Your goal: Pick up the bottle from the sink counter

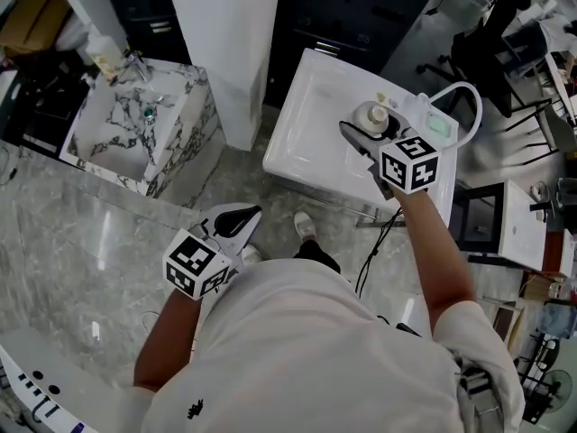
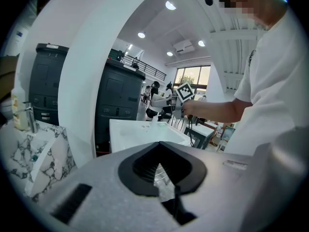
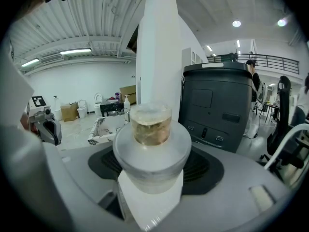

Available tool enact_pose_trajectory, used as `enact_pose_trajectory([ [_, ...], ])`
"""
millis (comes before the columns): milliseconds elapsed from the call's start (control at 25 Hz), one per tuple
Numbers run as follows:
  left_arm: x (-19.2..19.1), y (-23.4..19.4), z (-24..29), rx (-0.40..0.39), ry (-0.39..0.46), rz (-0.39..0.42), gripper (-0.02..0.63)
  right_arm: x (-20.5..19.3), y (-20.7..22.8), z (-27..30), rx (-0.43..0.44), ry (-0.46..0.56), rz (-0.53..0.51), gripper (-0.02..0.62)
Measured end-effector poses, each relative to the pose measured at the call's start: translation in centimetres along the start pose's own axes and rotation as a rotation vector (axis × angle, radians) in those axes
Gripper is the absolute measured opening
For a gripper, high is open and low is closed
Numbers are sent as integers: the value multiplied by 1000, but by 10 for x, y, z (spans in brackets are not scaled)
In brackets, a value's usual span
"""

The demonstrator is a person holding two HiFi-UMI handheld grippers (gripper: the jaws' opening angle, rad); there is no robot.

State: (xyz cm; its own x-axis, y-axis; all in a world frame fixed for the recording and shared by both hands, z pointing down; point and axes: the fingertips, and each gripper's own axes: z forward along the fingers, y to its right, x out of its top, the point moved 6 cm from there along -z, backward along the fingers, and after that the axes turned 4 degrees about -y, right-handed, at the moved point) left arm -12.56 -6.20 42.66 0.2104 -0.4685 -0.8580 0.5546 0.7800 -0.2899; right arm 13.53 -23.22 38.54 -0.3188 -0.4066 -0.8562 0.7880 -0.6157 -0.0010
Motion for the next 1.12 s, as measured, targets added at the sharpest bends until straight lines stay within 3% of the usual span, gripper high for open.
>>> enact_pose_trajectory([
  [1120, 4, -6, 5, 11, 14, -12, 6, -10, 16, -2, -10, -29, 17, 350],
])
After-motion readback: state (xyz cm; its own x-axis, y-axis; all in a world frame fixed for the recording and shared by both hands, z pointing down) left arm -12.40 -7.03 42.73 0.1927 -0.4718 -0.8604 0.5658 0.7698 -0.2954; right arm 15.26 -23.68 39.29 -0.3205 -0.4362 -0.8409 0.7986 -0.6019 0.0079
